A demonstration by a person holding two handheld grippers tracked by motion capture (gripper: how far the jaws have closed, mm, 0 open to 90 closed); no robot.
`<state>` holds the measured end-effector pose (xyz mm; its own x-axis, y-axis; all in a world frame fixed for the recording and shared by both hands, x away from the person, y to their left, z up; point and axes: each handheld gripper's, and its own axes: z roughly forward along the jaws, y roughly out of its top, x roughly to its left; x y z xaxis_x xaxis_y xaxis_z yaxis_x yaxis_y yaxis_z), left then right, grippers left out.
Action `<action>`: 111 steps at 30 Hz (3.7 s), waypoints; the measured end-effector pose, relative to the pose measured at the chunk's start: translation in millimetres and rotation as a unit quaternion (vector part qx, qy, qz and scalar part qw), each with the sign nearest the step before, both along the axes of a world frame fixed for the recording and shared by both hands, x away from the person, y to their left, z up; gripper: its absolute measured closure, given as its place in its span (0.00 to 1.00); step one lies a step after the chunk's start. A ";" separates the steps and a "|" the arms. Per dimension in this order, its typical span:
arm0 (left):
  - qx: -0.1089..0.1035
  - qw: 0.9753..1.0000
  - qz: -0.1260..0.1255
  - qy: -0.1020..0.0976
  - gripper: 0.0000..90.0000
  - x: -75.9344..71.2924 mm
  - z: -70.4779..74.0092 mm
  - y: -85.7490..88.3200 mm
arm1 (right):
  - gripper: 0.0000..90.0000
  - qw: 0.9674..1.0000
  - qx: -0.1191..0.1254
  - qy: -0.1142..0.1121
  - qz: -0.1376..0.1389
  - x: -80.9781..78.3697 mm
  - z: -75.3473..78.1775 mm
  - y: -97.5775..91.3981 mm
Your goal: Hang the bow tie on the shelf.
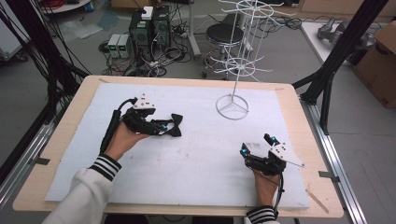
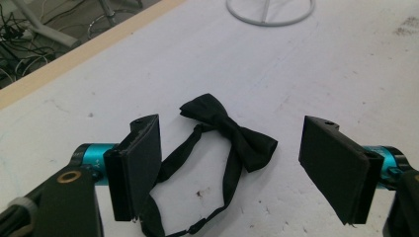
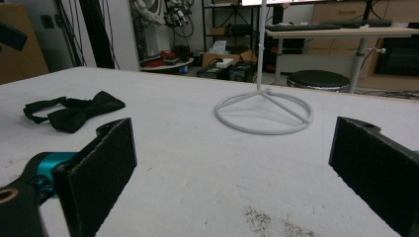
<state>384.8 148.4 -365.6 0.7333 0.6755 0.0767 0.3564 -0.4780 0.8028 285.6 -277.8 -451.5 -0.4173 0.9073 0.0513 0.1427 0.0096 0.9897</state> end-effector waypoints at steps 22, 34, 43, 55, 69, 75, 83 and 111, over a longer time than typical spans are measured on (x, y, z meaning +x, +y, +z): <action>0.036 0.993 0.005 0.111 0.40 25.0 -29.6 -23.2 | 0.04 1.000 -0.001 0.001 -0.001 -0.1 0.0 0.5; 0.042 0.986 0.009 0.161 0.51 34.1 -41.5 -30.8 | 0.04 1.000 0.000 0.002 -0.001 -0.2 0.1 0.3; 0.041 0.981 0.019 0.186 0.62 39.8 -47.7 -31.7 | 0.04 1.000 0.000 0.000 0.000 0.0 0.0 -0.1; 0.040 0.979 0.024 0.198 0.70 42.9 -51.5 -35.7 | 0.04 1.000 0.001 0.000 0.001 -0.1 0.0 -0.1; 0.043 0.978 0.020 0.201 0.91 41.6 -52.9 -40.7 | 0.04 1.000 0.004 0.000 0.000 -0.3 -0.1 -0.3; 0.040 0.979 0.020 0.198 0.93 41.0 -52.2 -40.3 | 0.04 1.000 0.003 0.000 0.000 -0.3 -0.1 -0.3; 0.035 0.984 0.021 0.176 0.94 39.4 -48.5 -38.9 | 0.04 1.000 0.003 0.000 0.000 -0.2 -0.1 -0.2; -0.128 0.991 0.004 0.028 0.94 28.1 -2.5 -23.2 | 0.04 1.000 0.000 0.000 -0.001 0.1 -0.1 -0.1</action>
<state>412.9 125.2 -368.1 0.7261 0.6737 -0.1379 0.4062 -0.2584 0.8765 285.6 -277.9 -451.6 -0.4156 0.9081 0.0506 0.1420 0.0099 0.9898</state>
